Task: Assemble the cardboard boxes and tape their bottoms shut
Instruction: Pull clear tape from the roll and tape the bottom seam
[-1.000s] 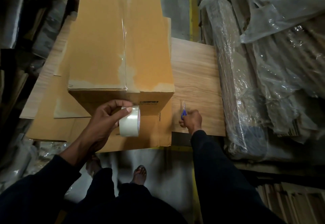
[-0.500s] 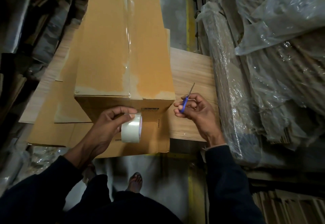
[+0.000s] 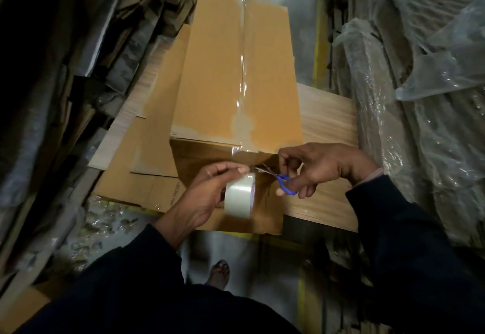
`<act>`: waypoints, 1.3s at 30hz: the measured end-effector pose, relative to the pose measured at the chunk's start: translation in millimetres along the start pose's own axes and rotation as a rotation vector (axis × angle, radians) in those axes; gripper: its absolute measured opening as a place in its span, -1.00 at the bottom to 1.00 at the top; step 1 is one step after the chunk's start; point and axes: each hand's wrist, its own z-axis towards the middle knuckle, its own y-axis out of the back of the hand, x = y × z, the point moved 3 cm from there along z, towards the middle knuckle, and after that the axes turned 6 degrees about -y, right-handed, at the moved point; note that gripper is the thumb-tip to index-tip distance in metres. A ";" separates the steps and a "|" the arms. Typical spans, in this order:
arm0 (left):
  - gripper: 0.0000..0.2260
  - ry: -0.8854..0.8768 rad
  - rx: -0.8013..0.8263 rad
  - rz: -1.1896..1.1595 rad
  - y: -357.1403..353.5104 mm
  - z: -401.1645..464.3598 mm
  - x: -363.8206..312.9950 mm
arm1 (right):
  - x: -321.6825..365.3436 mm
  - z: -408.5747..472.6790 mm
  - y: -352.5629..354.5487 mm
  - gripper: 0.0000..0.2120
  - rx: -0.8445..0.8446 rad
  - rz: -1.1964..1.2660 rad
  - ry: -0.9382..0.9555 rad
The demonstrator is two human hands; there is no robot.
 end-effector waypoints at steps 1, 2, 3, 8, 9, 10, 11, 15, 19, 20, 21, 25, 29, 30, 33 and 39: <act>-0.78 0.001 -0.001 0.005 -0.4 -0.7 -0.8 | 3.0 1.8 1.5 -0.57 0.002 0.003 -0.008; -0.80 0.002 -0.004 0.008 -0.7 -0.6 -0.9 | 6.3 3.3 2.8 -0.59 0.008 0.008 -0.012; -0.82 0.004 -0.007 0.008 -0.9 -0.9 -1.1 | 9.8 4.6 3.8 -0.61 0.015 0.012 -0.013; -0.83 0.015 -0.019 -0.028 -2.1 -0.7 -0.6 | 28.7 13.0 9.3 -0.60 0.057 -0.006 0.014; -0.85 0.015 -0.019 -0.032 -2.0 -0.5 -0.6 | 31.8 14.7 10.9 -0.61 0.060 -0.027 0.017; -0.89 0.014 -0.015 -0.033 -1.6 0.0 -0.2 | 34.5 16.7 12.6 -0.64 0.060 -0.048 0.020; -0.92 0.015 -0.008 -0.030 -1.3 -0.2 -0.1 | 36.7 18.6 13.9 -0.66 0.059 -0.067 0.023; -0.91 0.018 -0.003 -0.009 1.3 -0.2 -0.1 | 39.5 25.4 15.6 -0.66 0.037 -0.096 0.063; -0.90 0.030 -0.018 0.020 5.9 -0.3 -0.2 | 39.4 24.9 11.8 -0.67 -0.008 -0.105 0.125; -0.89 0.031 -0.020 0.031 7.6 -0.3 0.1 | 39.4 24.2 10.6 -0.67 -0.014 -0.105 0.129; -0.88 0.027 -0.018 0.033 9.2 -0.3 0.3 | 39.2 23.9 9.6 -0.67 -0.017 -0.098 0.130; -0.79 0.016 0.027 0.087 16.2 -3.0 -0.3 | 40.8 19.7 3.0 -0.61 -0.002 -0.068 0.128; -0.82 0.024 0.069 0.136 17.2 -4.4 -2.7 | 45.8 21.8 -2.9 -0.67 -0.069 -0.056 0.145; -0.88 0.025 0.097 0.157 15.6 -5.3 -2.2 | 46.7 23.2 -4.1 -0.72 -0.081 -0.050 0.154; -0.95 0.015 0.153 0.185 10.5 -12.9 2.2 | 44.9 27.8 -7.2 -0.79 -0.103 -0.050 0.169; -0.86 -0.083 0.172 0.185 44.0 -31.5 -11.9 | 25.2 34.8 -31.2 -0.82 -0.178 -0.047 0.136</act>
